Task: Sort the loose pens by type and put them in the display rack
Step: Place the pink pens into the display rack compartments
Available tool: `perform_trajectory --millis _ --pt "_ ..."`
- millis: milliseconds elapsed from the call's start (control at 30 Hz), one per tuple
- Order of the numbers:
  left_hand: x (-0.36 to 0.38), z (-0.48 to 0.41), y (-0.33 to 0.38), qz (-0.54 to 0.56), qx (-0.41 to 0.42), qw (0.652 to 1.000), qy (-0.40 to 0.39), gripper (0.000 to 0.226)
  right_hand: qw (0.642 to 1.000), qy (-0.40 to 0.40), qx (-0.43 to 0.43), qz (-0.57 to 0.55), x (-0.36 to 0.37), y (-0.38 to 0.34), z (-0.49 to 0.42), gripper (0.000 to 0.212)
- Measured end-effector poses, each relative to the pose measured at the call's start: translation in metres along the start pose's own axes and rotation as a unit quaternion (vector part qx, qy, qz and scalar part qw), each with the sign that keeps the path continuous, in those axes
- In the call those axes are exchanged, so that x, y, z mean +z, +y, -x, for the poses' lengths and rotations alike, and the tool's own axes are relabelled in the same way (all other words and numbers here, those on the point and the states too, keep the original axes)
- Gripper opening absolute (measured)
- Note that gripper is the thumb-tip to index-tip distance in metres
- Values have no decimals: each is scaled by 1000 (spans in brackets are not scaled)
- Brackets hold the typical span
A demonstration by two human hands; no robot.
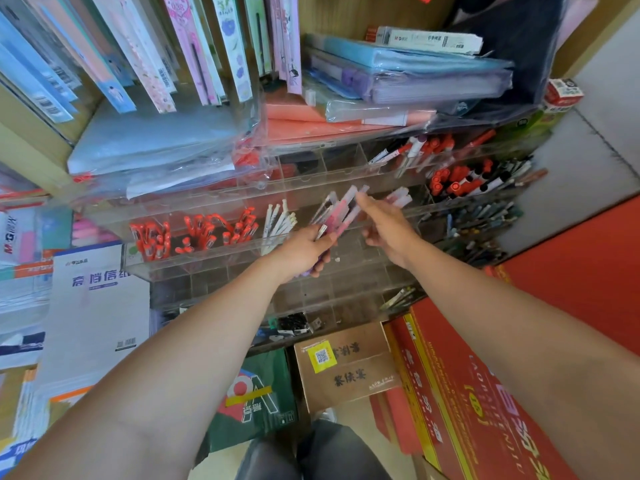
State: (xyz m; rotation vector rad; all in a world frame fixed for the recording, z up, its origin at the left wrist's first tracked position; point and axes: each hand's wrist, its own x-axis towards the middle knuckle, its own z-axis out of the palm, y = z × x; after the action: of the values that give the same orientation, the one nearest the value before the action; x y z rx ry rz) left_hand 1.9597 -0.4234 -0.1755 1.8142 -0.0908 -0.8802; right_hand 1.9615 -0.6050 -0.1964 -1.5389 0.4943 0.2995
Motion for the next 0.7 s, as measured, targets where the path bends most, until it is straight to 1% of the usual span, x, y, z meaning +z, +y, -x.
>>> perform_trajectory --millis 33,67,100,167,233,300,333,400,467,567,633,700 --pt "2 0 0 -21 2 1000 -22 16 999 -43 15 0 4 0 4 34" --pt "5 0 -1 -43 2 998 -43 18 997 -67 30 5 6 2 7 35" --pt "7 0 -2 -57 -1 997 -61 19 996 -73 40 13 7 6 7 34" --pt "10 2 -4 -65 -6 994 -86 18 997 -52 59 14 7 11 8 26" --pt "13 3 -4 -67 -3 993 -98 11 997 -26 72 -17 7 14 10 17" --pt "15 1 -5 -71 9 993 -97 3 993 -9 83 -81 8 17 11 16" --pt "16 -1 -4 -79 17 992 -95 5 990 -3 89 -112 9 18 11 17" --pt "17 -5 -3 -101 25 990 -92 15 985 -8 102 -142 7 20 12 18" --pt "19 -9 -3 -120 32 988 -95 22 983 -37 106 -143 3 21 15 18" --pt "22 -14 1 -130 39 986 -92 14 984 -61 98 -137 -9 19 16 18" --pt "26 -18 4 -126 52 988 -79 4 987 -44 81 -129 -14 15 16 17" --pt "30 -25 9 -122 66 989 -58 4 991 2 63 -118 -18 7 14 15"
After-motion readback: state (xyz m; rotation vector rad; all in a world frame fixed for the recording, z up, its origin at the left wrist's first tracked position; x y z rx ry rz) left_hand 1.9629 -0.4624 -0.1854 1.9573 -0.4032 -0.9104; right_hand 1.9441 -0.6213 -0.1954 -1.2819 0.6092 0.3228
